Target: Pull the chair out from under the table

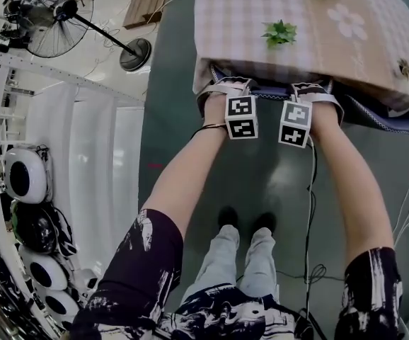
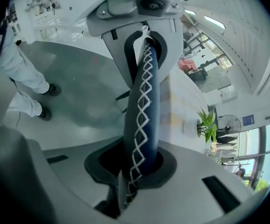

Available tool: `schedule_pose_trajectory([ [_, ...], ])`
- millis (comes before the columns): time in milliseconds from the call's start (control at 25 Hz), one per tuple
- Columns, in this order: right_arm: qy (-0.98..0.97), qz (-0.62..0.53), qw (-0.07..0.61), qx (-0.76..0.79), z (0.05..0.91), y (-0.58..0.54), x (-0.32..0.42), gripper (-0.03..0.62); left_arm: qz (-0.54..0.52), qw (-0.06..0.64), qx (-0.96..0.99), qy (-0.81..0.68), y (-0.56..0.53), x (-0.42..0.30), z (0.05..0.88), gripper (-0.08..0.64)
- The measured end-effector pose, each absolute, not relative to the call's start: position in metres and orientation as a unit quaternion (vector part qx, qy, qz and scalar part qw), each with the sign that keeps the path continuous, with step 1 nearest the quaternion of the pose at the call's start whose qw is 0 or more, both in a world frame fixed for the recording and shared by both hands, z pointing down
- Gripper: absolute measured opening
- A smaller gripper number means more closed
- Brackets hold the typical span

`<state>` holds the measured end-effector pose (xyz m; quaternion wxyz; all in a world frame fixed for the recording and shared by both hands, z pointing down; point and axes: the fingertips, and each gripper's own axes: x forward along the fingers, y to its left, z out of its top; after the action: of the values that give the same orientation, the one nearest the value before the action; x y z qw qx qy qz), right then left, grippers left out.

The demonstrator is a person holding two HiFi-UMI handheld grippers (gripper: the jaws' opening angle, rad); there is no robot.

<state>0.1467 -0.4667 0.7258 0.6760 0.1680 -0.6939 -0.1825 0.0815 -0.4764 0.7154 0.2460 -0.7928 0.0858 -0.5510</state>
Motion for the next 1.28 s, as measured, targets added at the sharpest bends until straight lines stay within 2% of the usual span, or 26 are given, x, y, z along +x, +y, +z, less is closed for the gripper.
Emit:
schedule_pose_trajectory([
  [280, -0.7, -0.161, 0.678, 0.155, 0.719, -0.426, 0.137, 0.043, -0.558, 0.233, -0.793, 0.075, -0.437, 0.072, 0.708, 0.051],
  [800, -0.706, -0.144, 0.68, 0.134, 0.726, -0.262, 0.113, 0.044, -0.568, 0.211, -0.793, 0.065, -0.273, 0.047, 0.715, 0.051],
  [1280, -0.716, -0.092, 0.686, 0.087, 0.73, -0.107, 0.089, 0.046, -0.576, 0.163, -0.8, 0.045, -0.12, 0.024, 0.716, 0.051],
])
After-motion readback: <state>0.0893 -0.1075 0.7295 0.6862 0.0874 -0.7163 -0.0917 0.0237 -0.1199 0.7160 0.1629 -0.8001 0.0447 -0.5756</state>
